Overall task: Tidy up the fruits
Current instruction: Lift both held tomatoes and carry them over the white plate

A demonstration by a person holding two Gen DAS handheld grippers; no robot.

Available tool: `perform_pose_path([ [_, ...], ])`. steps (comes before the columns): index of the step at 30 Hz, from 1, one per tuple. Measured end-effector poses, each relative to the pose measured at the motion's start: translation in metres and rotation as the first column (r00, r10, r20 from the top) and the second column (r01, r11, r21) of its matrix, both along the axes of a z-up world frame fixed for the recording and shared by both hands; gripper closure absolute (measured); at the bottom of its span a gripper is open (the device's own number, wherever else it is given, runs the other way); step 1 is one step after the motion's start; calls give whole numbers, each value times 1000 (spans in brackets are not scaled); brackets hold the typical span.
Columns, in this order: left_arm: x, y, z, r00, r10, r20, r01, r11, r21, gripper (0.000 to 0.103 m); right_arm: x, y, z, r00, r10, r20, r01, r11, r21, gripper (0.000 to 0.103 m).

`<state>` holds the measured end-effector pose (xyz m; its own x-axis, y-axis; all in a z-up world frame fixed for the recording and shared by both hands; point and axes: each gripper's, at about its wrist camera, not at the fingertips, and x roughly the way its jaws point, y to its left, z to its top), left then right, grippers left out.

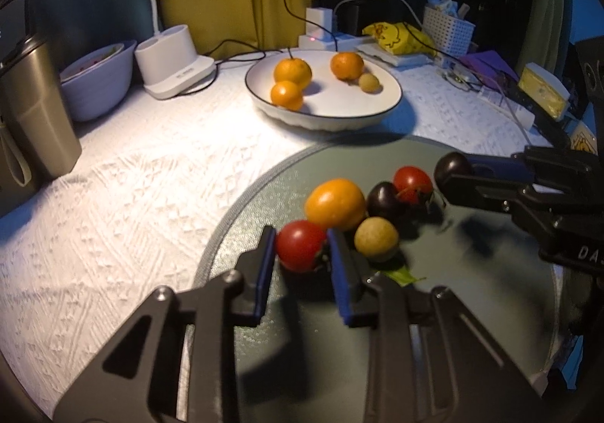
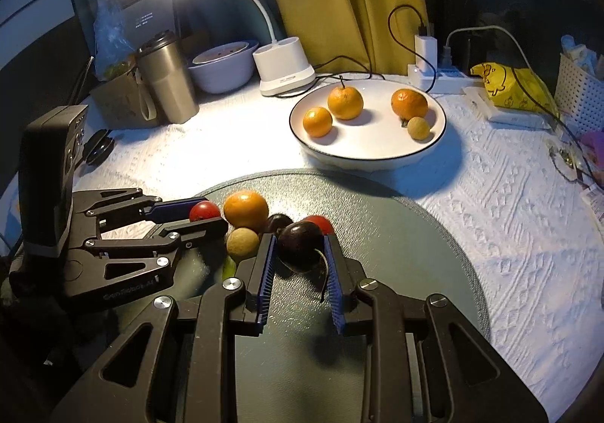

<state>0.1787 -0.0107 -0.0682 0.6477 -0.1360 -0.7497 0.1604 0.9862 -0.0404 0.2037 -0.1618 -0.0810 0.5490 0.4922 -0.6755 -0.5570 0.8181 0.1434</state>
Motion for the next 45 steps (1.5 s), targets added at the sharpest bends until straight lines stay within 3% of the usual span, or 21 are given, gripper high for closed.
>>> perform_pose_path([
  [24, 39, -8, 36, 995, -50, 91, 50, 999, 1, 74, 50, -13, 23, 998, -39, 58, 38, 999, 10, 76],
  [45, 109, -23, 22, 994, -82, 71, 83, 996, -19, 74, 112, -9, 11, 997, -53, 48, 53, 999, 4, 76],
])
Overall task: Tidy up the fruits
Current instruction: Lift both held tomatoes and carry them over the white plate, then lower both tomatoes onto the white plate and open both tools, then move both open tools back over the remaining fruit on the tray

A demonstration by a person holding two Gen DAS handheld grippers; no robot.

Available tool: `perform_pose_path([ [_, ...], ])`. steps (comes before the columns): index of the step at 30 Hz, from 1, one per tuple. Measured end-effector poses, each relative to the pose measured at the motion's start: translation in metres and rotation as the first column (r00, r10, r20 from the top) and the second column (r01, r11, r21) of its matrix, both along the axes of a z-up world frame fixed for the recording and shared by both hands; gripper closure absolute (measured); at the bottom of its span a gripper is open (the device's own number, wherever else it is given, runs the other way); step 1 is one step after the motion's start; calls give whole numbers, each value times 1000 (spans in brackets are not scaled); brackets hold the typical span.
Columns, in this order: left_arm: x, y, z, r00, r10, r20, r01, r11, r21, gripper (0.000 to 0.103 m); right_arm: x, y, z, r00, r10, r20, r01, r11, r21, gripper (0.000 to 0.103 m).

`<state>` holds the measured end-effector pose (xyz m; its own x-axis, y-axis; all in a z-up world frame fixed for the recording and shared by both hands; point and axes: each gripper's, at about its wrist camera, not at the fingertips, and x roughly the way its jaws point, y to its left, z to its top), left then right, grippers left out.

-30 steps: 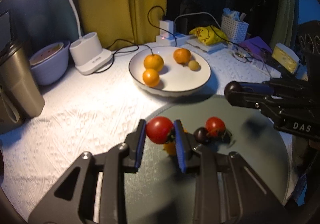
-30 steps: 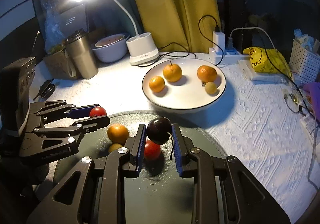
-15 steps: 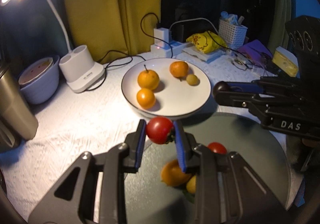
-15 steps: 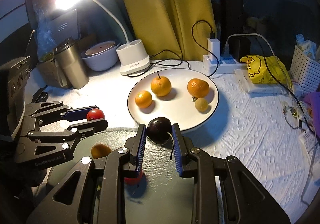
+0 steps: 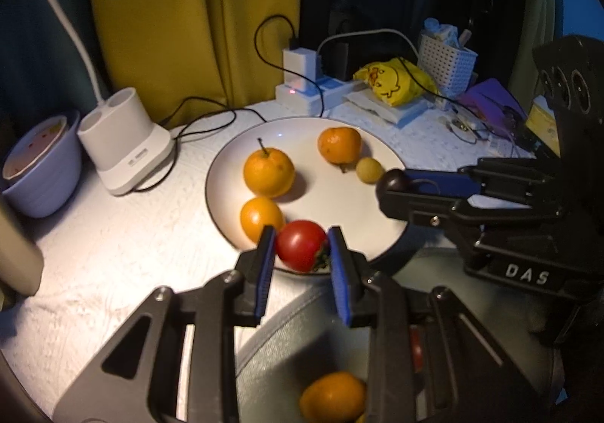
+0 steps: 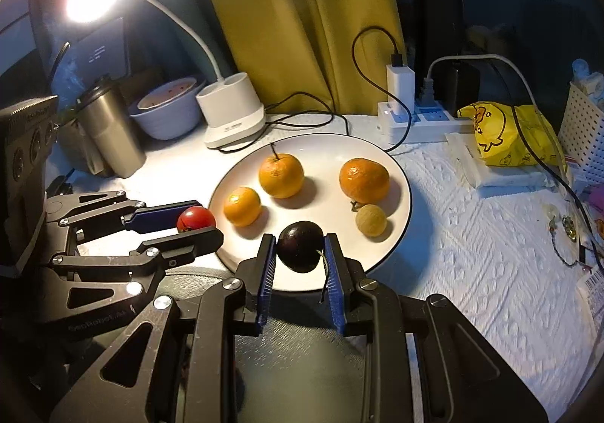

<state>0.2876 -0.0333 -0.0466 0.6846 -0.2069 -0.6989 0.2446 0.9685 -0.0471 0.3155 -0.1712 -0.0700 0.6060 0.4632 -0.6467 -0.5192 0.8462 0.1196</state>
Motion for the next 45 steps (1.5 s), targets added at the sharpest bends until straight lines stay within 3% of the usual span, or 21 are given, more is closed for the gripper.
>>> perform_pose_path([
  [18, 18, -7, -11, 999, -20, -25, 20, 1000, -21, 73, 19, 2, -20, 999, -25, -20, 25, 999, -31, 75],
  [21, 15, -5, -7, 1000, -13, -14, 13, 1000, -25, 70, 19, 1, -18, 999, -42, -11, 42, 998, -41, 62],
  [25, 9, -4, 1, 1000, -10, 8, 10, 999, -38, 63, 15, -1, -11, 999, -55, 3, 55, 998, -42, 59],
  [45, -47, 0, 33, 997, 9, 77, -5, 998, -55, 62, -36, -3, 22, 996, -63, 68, 66, 997, -34, 58],
])
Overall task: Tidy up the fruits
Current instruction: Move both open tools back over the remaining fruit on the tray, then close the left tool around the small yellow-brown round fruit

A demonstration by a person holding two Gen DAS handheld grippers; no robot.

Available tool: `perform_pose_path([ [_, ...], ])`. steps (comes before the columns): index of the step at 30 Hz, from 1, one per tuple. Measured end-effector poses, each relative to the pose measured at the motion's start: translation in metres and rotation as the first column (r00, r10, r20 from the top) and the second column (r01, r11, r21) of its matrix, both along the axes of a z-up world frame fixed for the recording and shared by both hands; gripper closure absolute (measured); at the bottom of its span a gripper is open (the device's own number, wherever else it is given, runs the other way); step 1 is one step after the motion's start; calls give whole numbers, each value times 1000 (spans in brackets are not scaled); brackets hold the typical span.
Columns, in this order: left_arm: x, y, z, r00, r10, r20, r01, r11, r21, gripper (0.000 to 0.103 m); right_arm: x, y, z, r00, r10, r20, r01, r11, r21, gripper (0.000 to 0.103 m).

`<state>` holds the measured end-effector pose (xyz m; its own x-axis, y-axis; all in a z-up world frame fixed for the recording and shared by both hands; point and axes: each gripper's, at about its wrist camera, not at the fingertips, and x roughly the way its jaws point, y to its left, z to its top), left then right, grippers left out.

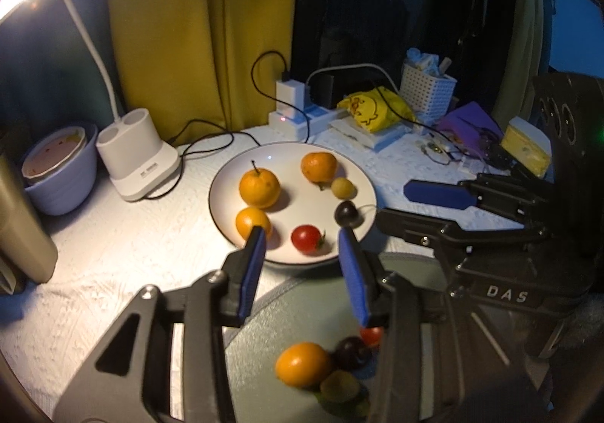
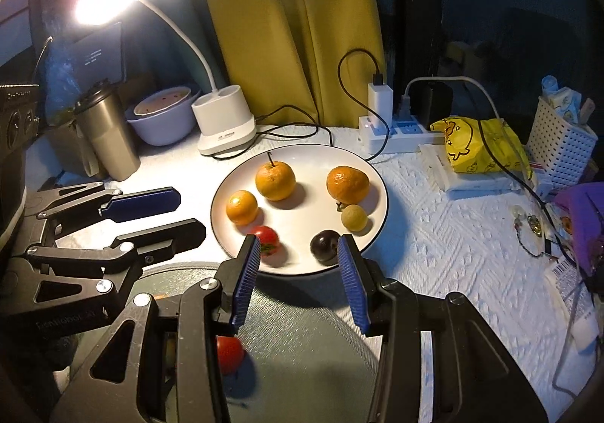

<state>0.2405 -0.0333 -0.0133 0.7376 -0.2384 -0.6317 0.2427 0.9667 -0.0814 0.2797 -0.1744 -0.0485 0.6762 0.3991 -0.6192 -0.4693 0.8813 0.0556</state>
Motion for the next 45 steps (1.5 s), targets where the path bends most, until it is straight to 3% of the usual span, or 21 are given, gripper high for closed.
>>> perform_pose_path([
  [27, -71, 5, 0, 1000, 20, 4, -19, 1000, -7, 62, -66, 2, 5, 1000, 19, 19, -19, 1000, -9, 58],
  [45, -90, 8, -40, 996, 37, -83, -36, 999, 8, 62, -83, 1, -24, 999, 26, -43, -27, 1000, -16, 58],
])
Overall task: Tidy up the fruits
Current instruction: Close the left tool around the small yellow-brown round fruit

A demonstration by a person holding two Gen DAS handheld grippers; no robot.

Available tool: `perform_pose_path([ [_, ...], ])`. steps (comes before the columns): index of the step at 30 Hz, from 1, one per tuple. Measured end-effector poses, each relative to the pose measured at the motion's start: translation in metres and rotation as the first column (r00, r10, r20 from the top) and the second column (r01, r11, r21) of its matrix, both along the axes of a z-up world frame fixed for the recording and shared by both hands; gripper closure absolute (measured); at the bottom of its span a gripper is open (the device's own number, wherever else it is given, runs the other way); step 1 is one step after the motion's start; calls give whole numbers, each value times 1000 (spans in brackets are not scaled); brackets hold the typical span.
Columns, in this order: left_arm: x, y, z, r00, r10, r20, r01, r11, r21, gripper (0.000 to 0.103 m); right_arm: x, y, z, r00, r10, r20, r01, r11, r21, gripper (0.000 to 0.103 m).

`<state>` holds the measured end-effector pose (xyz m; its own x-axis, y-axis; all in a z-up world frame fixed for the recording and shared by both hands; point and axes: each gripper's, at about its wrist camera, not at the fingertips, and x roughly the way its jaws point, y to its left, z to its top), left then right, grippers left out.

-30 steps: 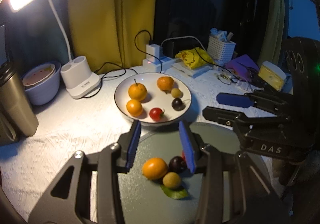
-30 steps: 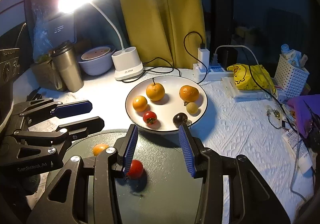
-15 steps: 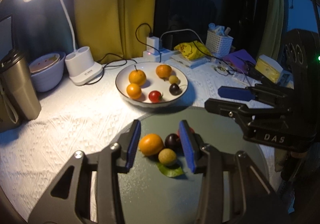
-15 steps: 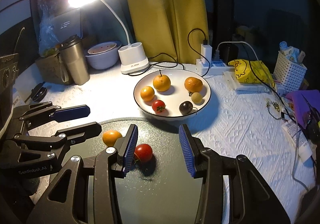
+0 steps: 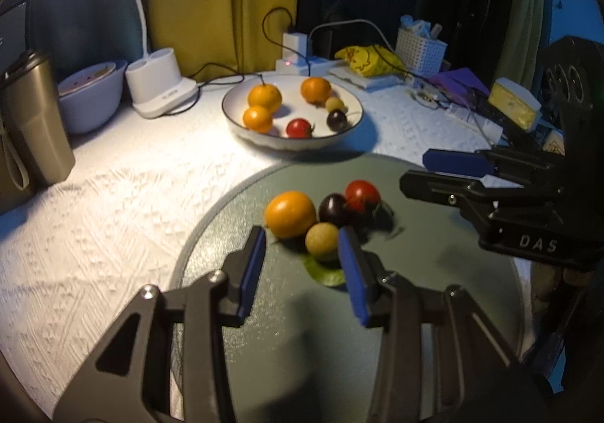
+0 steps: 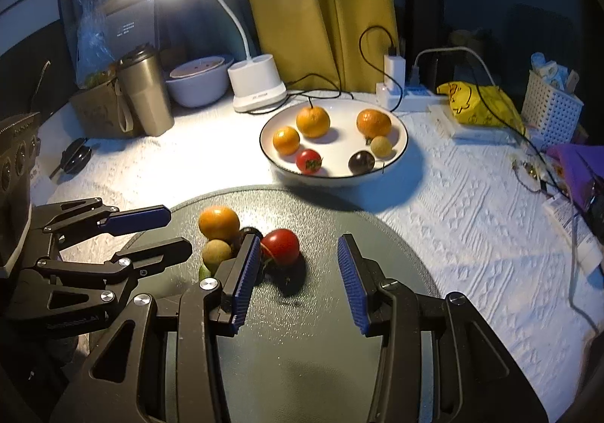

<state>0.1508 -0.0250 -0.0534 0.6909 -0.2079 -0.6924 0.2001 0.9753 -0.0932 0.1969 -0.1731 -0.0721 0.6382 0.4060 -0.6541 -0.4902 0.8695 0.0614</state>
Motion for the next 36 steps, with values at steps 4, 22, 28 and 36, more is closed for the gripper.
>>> perform_pose_path([
  [4, 2, 1, -4, 1000, 3, -10, -3, 1000, 1, 62, 2, 0, -5, 1000, 3, -13, -3, 1000, 2, 58],
  [22, 22, -19, -22, 996, -39, -76, 42, 998, 37, 62, 17, 12, -28, 993, 82, -88, -83, 996, -8, 58],
  [28, 28, -20, -26, 994, -46, -94, 50, 998, 41, 62, 23, 13, -32, 990, 97, -103, -99, 995, -14, 58],
  [36, 29, -21, -26, 994, -64, -90, 68, 997, 46, 74, 30, 16, -33, 987, 116, -111, -118, 993, -8, 58],
])
